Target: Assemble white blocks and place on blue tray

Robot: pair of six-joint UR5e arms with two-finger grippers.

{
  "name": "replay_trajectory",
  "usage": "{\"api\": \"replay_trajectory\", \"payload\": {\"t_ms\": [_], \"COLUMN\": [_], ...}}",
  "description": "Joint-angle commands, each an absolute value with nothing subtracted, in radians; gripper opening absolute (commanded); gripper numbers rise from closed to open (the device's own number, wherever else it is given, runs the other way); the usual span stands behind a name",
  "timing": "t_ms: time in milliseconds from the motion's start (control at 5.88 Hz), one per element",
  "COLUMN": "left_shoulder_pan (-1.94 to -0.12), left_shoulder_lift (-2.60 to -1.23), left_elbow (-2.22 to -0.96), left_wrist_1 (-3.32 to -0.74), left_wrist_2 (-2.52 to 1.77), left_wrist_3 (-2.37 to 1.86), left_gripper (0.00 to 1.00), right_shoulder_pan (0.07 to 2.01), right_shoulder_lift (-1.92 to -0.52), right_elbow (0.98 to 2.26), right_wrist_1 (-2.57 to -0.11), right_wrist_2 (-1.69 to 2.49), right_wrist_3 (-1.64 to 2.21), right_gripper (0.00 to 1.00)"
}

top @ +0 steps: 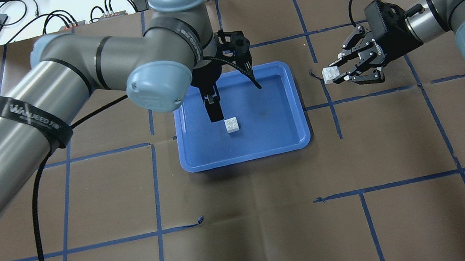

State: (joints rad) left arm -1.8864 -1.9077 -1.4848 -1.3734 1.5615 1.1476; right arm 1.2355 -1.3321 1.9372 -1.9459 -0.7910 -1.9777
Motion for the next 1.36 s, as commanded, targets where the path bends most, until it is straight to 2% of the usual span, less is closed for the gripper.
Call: {"api": "replay_trajectory", "payload": {"t_ms": [0,340,680,1190], "left_shoulder_pan": [-1.842,-1.833,-1.765,-1.634], "left_shoulder_lift": [-1.801,-1.706,-1.690,-1.658], "left_elbow": [-1.369,-1.383,-1.399,-1.404], "left_wrist_1": [-1.639,-1.724,-1.712,-1.710], "left_wrist_2": [1.560,1.565,1.568,1.571], "left_wrist_3": [1.141,1.131,0.893,0.306], "left_gripper": [0.99,0.99,0.99,0.99], "right_shoulder_pan": [1.340,1.478,1.557,1.580], "right_shoulder_lift": [-1.315,-1.222,-1.093,-1.040], "right_elbow": [2.014,2.037,2.037,2.031], "right_wrist_1": [-2.183,-2.491,-2.703,-2.761], "right_wrist_2": [-0.781,-0.785,-0.790,-0.796], "right_wrist_3": [-1.807,-1.535,-1.415,-1.374], "right_gripper": [0.39,0.39,0.39,0.39]}}
